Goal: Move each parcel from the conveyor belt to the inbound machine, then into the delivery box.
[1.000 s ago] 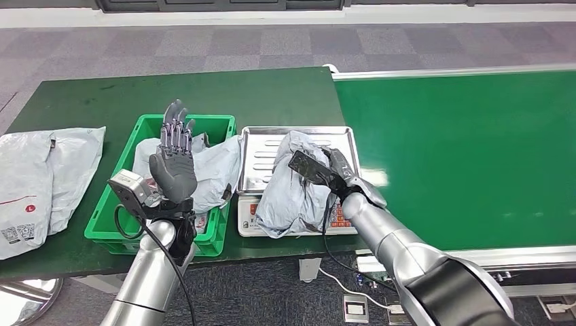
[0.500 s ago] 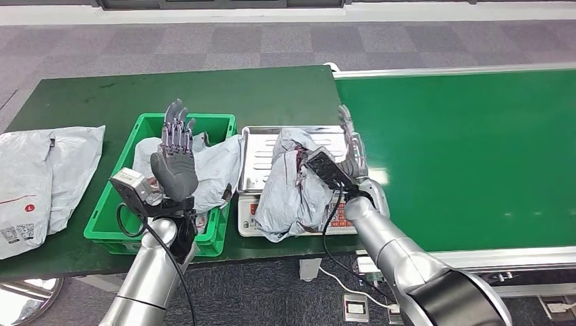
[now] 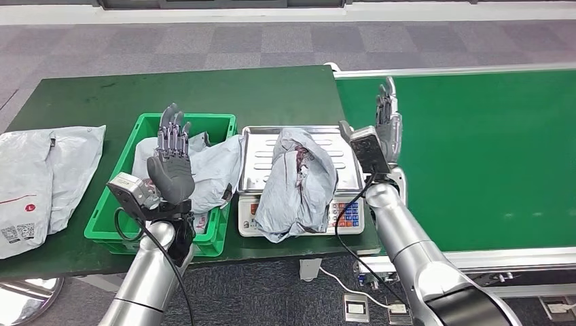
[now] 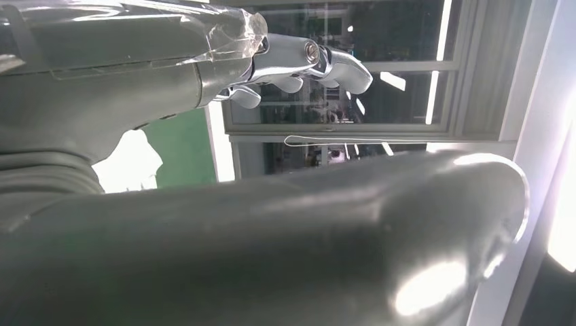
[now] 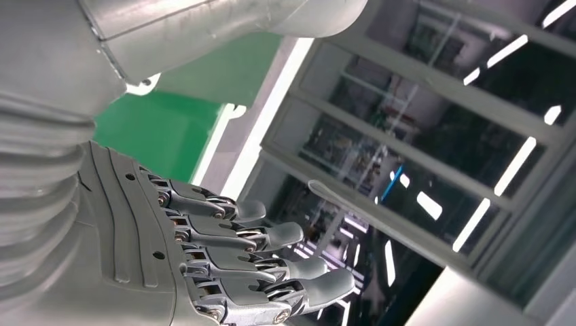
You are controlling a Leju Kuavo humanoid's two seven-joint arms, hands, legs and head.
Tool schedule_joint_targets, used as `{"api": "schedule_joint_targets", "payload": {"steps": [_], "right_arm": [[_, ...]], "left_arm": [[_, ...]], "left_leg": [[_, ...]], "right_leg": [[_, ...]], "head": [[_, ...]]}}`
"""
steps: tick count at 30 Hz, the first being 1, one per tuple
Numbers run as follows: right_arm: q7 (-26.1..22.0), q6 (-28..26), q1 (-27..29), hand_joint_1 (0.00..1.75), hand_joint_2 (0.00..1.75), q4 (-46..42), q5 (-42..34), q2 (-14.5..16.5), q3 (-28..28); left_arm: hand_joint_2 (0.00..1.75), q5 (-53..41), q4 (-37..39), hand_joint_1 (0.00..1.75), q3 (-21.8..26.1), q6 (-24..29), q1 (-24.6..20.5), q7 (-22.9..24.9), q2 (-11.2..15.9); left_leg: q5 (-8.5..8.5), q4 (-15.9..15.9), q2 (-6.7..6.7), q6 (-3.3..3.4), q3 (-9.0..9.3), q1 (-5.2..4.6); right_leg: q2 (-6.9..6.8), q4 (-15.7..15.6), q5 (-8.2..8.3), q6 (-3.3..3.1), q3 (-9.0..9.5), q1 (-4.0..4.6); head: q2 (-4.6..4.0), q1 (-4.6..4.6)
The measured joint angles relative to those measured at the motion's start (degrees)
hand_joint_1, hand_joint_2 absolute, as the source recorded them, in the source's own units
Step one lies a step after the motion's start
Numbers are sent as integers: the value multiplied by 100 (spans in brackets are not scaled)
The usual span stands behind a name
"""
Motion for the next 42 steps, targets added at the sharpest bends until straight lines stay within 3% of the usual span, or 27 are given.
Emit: {"api": "schedule_joint_targets", "payload": {"steps": [1, 5, 10, 15, 23, 29, 34, 39, 42], "right_arm": [[-42, -19, 139, 0, 175, -204, -75, -56, -59], [-143, -189, 921, 0, 175, -1405, -287, -281, -236], [-152, -420, 1902, 0, 175, -2853, 5, -438, -411], [-150, -418, 2713, 0, 175, -3963, 229, -473, -490], [-149, -331, 3030, 0, 175, -4600, 250, -478, -490], [-148, -155, 3069, 0, 175, -4805, 300, -476, -492], [-148, 25, 3141, 0, 175, -4956, 445, -442, -553], [-146, 143, 3258, 0, 175, -5078, 650, -313, -673], [-146, 193, 3364, 0, 175, -5178, 692, -237, -742]], "left_arm": [[0, -29, -20, 0, 0, -38, 29, 15, 9], [175, -187, -20, 0, -4, -256, 82, 105, 28], [175, -466, 195, 0, -186, -536, 3, 209, 17], [175, -1014, 1012, 0, -516, -713, -349, 571, -154], [175, -1545, 2247, 0, -904, -613, -902, 838, -513], [175, -2445, 3005, 0, -1229, -161, -1307, 1869, -732], [175, -3424, 3580, 0, -1702, 423, -1639, 3119, -861], [175, -4219, 3935, 0, -2119, 789, -1853, 3876, -874], [175, -4540, 4062, 0, -2290, 876, -1913, 4076, -861]], "left_leg": [[0, 0, -5, 1, 0, 0], [-4, 0, -17, 4, -8, -3], [-9, 1, -20, 8, -11, -4], [-13, 0, -20, 7, -15, -6], [-11, 1, -10, 10, -15, -11], [-8, 1, -17, 14, -16, -11], [-10, 1, -17, 16, -14, -12], [-14, 0, -17, 24, -5, -12], [-13, -1, -16, 25, 4, -12]], "right_leg": [[-2, -1, -1, 1, 1, 0], [-16, -2, -7, 7, -1, -3], [-20, -7, -15, 12, -4, -5], [-23, -6, -17, 15, -6, -6], [-13, -6, -11, 21, -8, -11], [-18, -5, -11, 21, -4, -11], [-19, -6, -12, 22, 2, -12], [-22, -7, -13, 24, 14, -11], [-22, -7, -14, 25, 24, -10]], "head": [[0, 0], [0, 1], [0, 1], [0, 2], [0, 2], [0, 2], [0, 2], [0, 2], [0, 2]]}}
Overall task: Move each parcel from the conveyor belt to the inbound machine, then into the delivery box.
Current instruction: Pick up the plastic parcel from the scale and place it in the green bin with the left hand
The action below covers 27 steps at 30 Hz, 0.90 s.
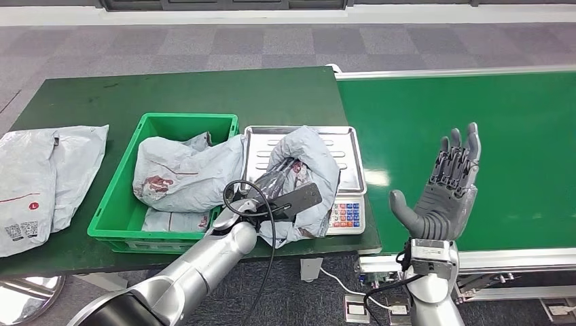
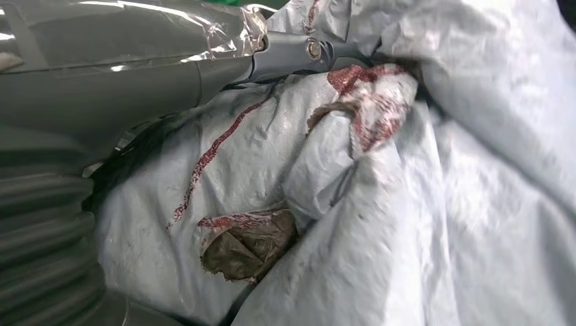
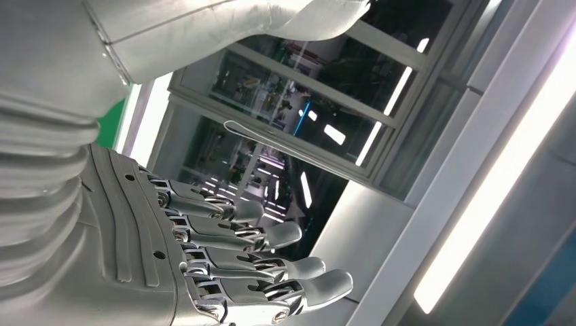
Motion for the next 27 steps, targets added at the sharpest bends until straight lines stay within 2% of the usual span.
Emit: {"api": "schedule_joint_targets", "payload": {"steps": [4, 5, 8, 9, 14, 16, 22, 24, 27], "right_arm": [[4, 14, 68, 0, 175, -74, 3, 50, -58], [4, 14, 81, 0, 175, -85, 3, 58, -62], [4, 0, 122, 0, 175, -108, -1, 69, -66], [4, -16, 143, 0, 175, -122, -10, 69, -66], [4, -90, 256, 0, 175, -168, -37, 67, -67], [4, -88, 275, 0, 175, -179, -65, 66, -67], [4, -187, 287, 0, 175, -181, -405, -25, -67], [4, -270, 290, 0, 175, -181, -497, -74, -67], [3, -419, 326, 0, 175, -183, -581, -146, -67]], "left_arm": [[175, -59, 102, 1, -103, 11, -55, 31, 10], [175, -64, 120, 27, -121, 11, -62, 33, 11], [175, -38, 155, 158, -146, 48, -67, -51, 15], [175, -11, 159, 175, -147, 115, -61, -132, 21], [175, 43, 161, 175, -126, 584, -5, -545, 84], [175, 152, 126, 175, -72, 752, 45, -862, 105], [175, 1016, -478, 175, 487, 1424, 474, -3280, 197], [175, 1241, -834, 175, 661, 1494, 630, -3782, 212], [175, 1489, -1421, 175, 810, 1673, 865, -4137, 257]], "left_leg": [[5, 0, 3, 5, 9, 0], [6, 0, 3, 6, 12, 0], [10, 0, 3, 5, 16, 0], [11, 0, 2, 5, 17, 0], [12, 0, 1, 5, 15, -1], [12, 0, 1, 5, 15, -1], [15, 1, 0, 6, -2, -3], [14, 1, 0, 6, -4, -6], [8, 1, 0, 7, -9, -8]], "right_leg": [[0, 0, 3, 3, 8, 0], [1, 0, 4, 3, 11, 0], [1, 0, 6, 6, 16, 0], [1, 0, 7, 6, 17, -1], [1, 0, 7, 6, 17, -1], [1, 0, 7, 6, 16, -1], [1, 2, 8, 7, -2, -4], [2, 2, 8, 7, -5, -7], [3, 3, 7, 8, -12, -10]], "head": [[0, 0], [0, 0], [0, 0], [0, 0], [0, 0], [0, 0], [0, 0], [0, 0], [0, 0]]}}
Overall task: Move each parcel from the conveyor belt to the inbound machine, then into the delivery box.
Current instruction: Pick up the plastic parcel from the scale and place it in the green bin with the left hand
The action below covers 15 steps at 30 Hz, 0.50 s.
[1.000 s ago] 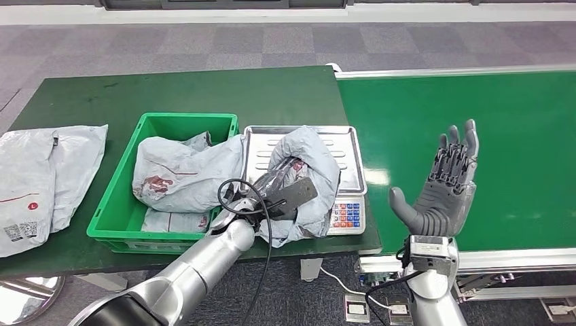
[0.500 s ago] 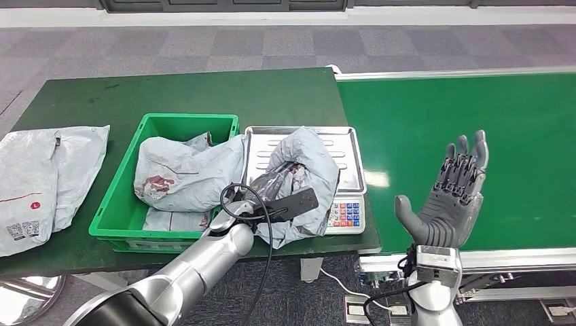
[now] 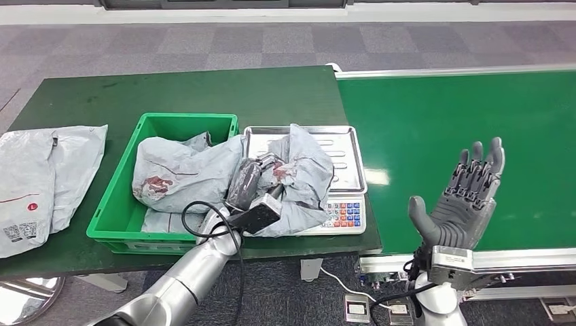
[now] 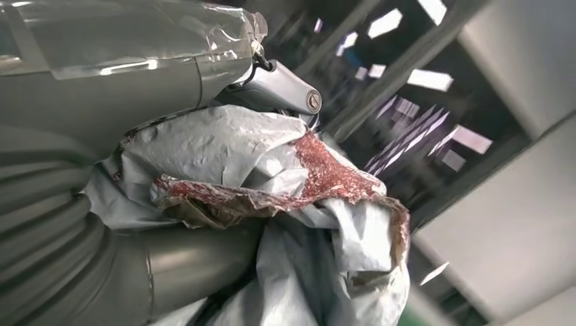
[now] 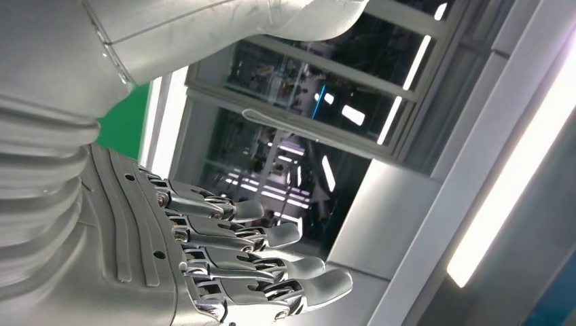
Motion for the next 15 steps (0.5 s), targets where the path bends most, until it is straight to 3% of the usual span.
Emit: {"api": "schedule_joint_targets", "payload": {"steps": [5, 8, 12, 15], "right_arm": [[-4, -190, 102, 0, 175, -51, -69, -93, 1], [-5, -223, 222, 0, 175, -160, -56, -111, 1], [-5, -229, 432, 0, 175, -359, -11, -121, 0], [-5, -232, 570, 0, 175, -486, 42, -121, 0]], "left_arm": [[175, 339, -1099, 175, 18, 579, 308, -114, 192], [175, -287, -1821, 175, 168, 1022, 411, -126, 339], [175, -2429, -2450, 175, 1186, 1088, 443, -21, 287], [175, -2948, -2623, 175, 1932, 1088, 429, 44, 232]], "left_leg": [[-4, 0, 2, 1, -19, 0], [-4, 0, 2, 0, -23, 1], [-5, -1, 4, -1, -23, 1], [-6, -1, 19, -2, -22, 1]], "right_leg": [[0, 1, -2, 0, -20, 0], [0, 2, -4, -1, -26, 1], [2, 2, -9, -2, -26, 0], [12, 2, -8, -3, -32, 0]], "head": [[0, 0], [0, 0], [0, 0], [0, 0]]}}
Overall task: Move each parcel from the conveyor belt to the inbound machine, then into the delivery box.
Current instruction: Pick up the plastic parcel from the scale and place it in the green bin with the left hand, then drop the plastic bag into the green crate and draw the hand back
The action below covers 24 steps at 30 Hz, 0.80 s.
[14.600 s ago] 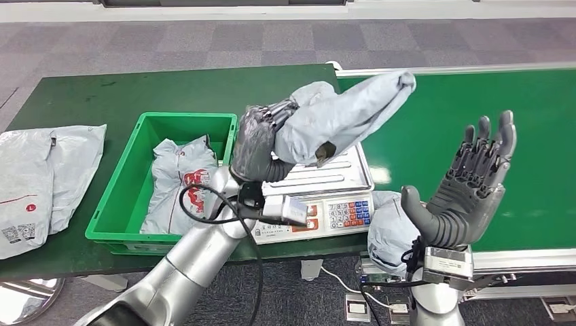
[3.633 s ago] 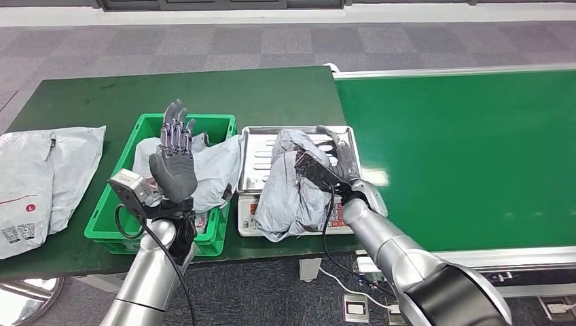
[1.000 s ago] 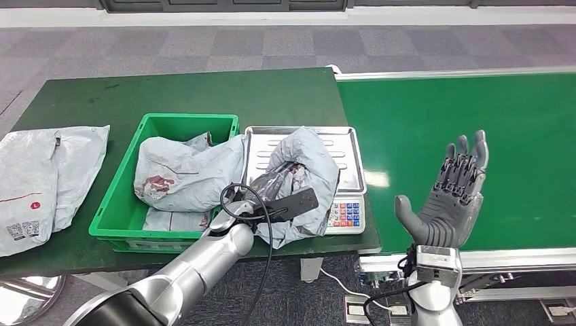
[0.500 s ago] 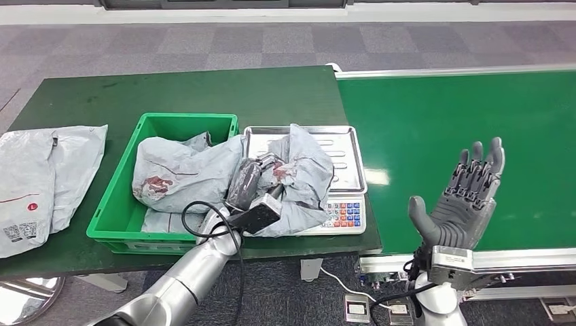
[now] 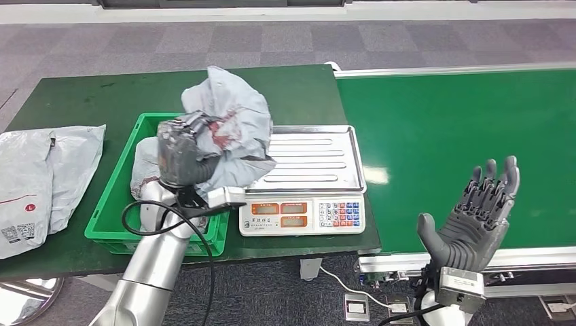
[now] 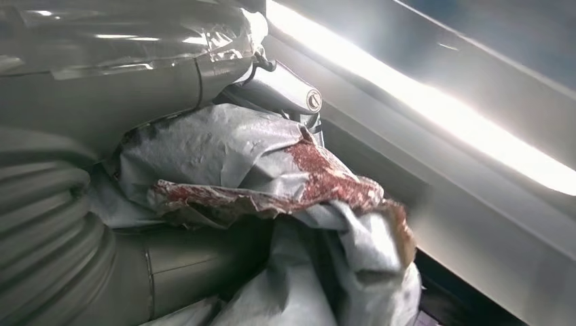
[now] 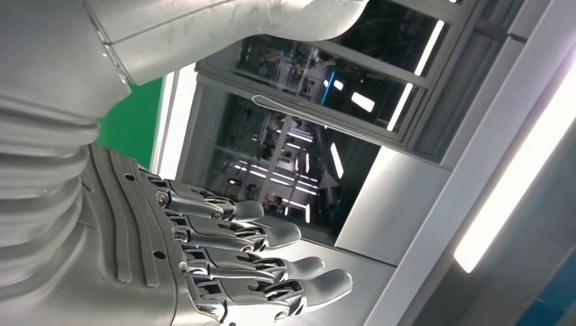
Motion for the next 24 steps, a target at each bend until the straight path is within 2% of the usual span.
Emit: {"api": "schedule_joint_targets", "payload": {"steps": [6, 8, 11, 14, 17, 19, 24], "right_arm": [[0, -2, 99, 0, 175, -117, 9, 1, 0], [0, -2, 130, 0, 175, -146, 11, 1, 0], [0, 0, 220, 0, 175, -221, 20, 1, 0], [1, 83, 320, 0, 175, -292, 28, 0, -4], [3, 321, 386, 0, 175, -322, 103, 1, -82], [3, 425, 390, 0, 175, -323, 169, 3, -139], [3, 508, 388, 0, 175, -323, 226, 25, -196]], "left_arm": [[175, -138, -163, 175, 624, 0, 0, 57, -45], [175, -539, -139, 175, 758, -3, -45, 502, -31], [175, -1187, 363, 175, 932, -178, -362, 1856, 201], [175, -1471, 1239, 175, 964, -892, -758, 3096, 582], [175, -1825, 2013, 175, 938, -2034, -1000, 3949, 861], [175, -1953, 2394, 175, 883, -2471, -1091, 4173, 975], [175, -2006, 2963, 175, 783, -3009, -1309, 4242, 1119]], "left_leg": [[1, 0, -12, 1, -1, 0], [1, 0, -12, 2, -2, 0], [0, 0, -8, 1, -1, 0], [0, 0, 18, -2, 3, 1], [3, 0, 27, -5, 4, 3], [5, 0, 21, -7, 4, 4], [-1, 0, 17, -1, 6, -1]], "right_leg": [[-9, 0, 0, 0, 5, 0], [-9, 0, 0, 0, 5, -1], [-6, -1, 0, 0, 3, -1], [17, 1, 5, -7, -6, 1], [22, 4, 7, -10, -7, 3], [19, 6, 7, -10, -3, 3], [14, 4, 4, -7, 3, -2]], "head": [[0, 0], [0, 0], [0, -1], [0, -1], [0, -1], [0, -1], [0, -1]]}}
